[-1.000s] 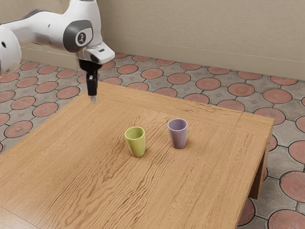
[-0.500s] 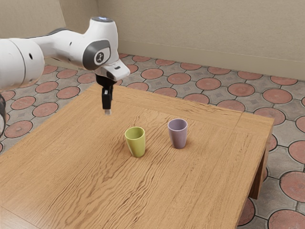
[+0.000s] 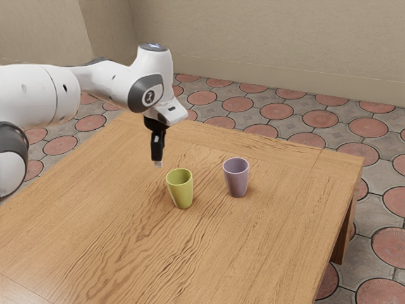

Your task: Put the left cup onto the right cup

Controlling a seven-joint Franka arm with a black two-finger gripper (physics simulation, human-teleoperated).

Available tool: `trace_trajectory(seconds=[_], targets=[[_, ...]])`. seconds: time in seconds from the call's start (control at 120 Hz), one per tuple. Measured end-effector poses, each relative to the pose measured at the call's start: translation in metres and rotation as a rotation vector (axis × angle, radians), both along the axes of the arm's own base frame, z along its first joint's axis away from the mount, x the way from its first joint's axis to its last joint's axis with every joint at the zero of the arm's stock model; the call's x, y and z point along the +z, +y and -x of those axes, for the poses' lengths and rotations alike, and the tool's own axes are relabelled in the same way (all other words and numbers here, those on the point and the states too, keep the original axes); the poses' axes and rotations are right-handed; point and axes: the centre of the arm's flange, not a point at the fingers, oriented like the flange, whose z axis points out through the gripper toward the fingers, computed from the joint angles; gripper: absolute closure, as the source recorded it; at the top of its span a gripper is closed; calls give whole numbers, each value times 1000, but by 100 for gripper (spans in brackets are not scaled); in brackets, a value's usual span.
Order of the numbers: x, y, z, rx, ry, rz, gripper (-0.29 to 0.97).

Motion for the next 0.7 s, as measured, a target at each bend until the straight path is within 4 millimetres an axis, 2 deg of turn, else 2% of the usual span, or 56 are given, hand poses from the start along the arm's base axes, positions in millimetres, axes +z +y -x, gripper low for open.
trace_trajectory(seconds=[0.425, 0.7], targets=[[-36, -8, -14, -36, -5, -14, 0], [-43, -17, -32, -70, -46, -17, 0]])
